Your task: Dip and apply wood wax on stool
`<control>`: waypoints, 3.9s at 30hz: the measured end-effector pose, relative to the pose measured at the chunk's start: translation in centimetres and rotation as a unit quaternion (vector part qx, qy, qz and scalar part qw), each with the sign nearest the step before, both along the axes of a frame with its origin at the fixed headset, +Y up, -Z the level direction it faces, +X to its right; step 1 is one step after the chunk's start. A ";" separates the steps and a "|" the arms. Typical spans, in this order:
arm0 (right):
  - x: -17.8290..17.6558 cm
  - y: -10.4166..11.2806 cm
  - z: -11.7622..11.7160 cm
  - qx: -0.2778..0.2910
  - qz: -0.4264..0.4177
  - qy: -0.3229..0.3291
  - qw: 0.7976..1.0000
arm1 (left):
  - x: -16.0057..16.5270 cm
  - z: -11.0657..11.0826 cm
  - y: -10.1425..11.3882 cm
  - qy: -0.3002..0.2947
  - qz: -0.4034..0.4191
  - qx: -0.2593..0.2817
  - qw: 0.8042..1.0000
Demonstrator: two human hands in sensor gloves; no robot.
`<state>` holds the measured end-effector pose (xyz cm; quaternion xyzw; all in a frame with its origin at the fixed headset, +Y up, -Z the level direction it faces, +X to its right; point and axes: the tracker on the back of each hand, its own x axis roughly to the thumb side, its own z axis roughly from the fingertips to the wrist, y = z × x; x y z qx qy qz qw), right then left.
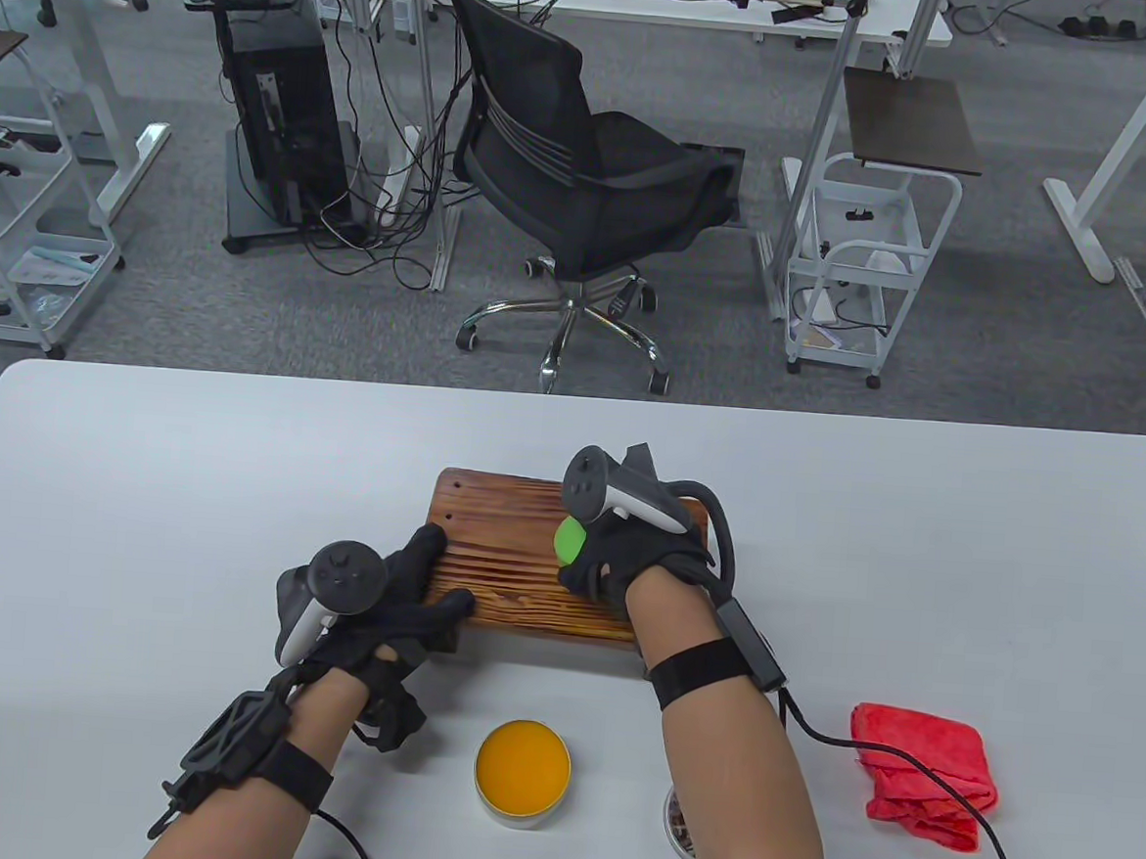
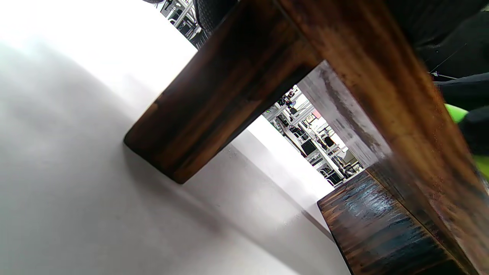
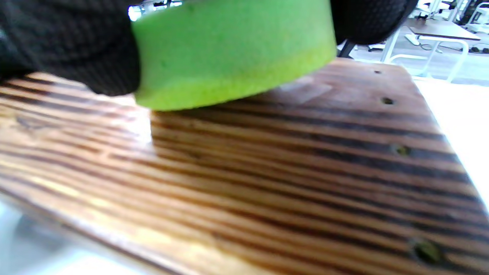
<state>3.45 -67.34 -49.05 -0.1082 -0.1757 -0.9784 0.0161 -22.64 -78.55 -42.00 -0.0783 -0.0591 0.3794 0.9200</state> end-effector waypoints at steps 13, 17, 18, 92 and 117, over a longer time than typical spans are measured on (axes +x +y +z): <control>-2.0 0.2 -0.4 -0.005 0.005 0.020 1.000 | 0.0 0.0 0.0 0.000 0.001 -0.001 1.000; -3.8 -0.4 -0.6 0.002 -0.019 0.032 0.999 | 0.0 0.0 0.0 0.000 0.001 -0.001 1.000; -4.0 -0.5 -0.4 -0.003 -0.027 0.043 0.999 | 0.0 0.0 0.0 0.000 0.001 -0.001 1.000; -9.7 -0.2 -1.8 -0.010 -0.037 0.063 0.997 | -0.1 -0.2 -0.2 -0.004 0.005 -0.003 1.000; -0.3 5.0 5.2 0.070 -0.058 0.071 0.993 | -1.4 2.2 2.9 0.011 -0.041 0.021 0.999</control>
